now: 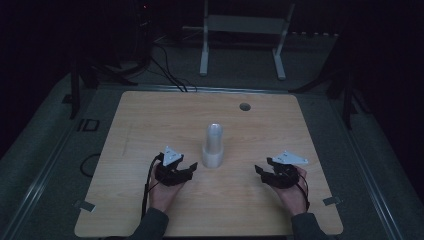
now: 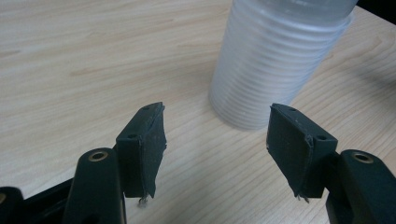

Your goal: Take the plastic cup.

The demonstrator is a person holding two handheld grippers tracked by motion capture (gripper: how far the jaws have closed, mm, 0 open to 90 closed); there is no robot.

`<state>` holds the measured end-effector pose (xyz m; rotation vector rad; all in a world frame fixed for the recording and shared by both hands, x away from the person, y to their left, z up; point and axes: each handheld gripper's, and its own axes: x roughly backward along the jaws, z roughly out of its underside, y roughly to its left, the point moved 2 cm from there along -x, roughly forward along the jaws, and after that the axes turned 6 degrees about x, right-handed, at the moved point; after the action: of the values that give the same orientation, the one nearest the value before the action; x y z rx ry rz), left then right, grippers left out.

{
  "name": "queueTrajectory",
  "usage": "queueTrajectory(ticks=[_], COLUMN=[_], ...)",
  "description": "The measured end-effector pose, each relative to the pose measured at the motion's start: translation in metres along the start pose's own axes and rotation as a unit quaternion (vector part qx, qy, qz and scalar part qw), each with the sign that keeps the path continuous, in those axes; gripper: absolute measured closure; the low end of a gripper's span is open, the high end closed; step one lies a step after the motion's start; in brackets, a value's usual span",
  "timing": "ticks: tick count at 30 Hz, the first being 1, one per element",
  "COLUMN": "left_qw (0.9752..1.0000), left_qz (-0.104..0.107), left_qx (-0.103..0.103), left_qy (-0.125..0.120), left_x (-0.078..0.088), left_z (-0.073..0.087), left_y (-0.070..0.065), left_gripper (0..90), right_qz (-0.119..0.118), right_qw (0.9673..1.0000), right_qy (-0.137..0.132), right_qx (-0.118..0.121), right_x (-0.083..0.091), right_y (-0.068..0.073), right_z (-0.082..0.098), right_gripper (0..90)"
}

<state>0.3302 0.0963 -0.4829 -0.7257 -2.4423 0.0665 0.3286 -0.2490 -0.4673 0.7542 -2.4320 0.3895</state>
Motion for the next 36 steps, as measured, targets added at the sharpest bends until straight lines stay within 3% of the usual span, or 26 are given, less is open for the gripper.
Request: queueTrajectory(ticks=[4, 13, 25, 31, 36], left_qw=[1.0000, 0.9993, 0.9981, 0.9986, 0.9985], left_qz=[0.009, 0.027, 0.053, 0.039, 0.040], left_qx=[0.000, -0.024, -0.030, -0.031, -0.032], left_qy=[-0.004, -0.010, -0.014, -0.021, -0.020], left_x=[0.001, -0.002, -0.015, -0.021, -0.024], left_z=[-0.004, -0.013, -0.014, -0.019, -0.022], left_y=[0.000, -0.007, -0.019, -0.024, -0.027], left_gripper=[37.1, 34.3, 30.3, 26.5, 23.3], right_qz=[-0.001, -0.015, -0.030, -0.038, -0.046], right_qw=[0.9999, 0.9993, 0.9978, 0.9965, 0.9952], right_qy=[-0.007, -0.020, -0.037, -0.045, -0.050], right_qx=[0.013, 0.029, 0.047, 0.060, 0.071], right_x=[0.001, 0.000, -0.001, -0.003, -0.005], right_y=[0.004, 0.011, 0.021, 0.029, 0.037], right_z=[-0.011, -0.034, -0.057, -0.072, -0.085], right_gripper=[40.8, 40.2, 39.2, 38.7, 35.9])
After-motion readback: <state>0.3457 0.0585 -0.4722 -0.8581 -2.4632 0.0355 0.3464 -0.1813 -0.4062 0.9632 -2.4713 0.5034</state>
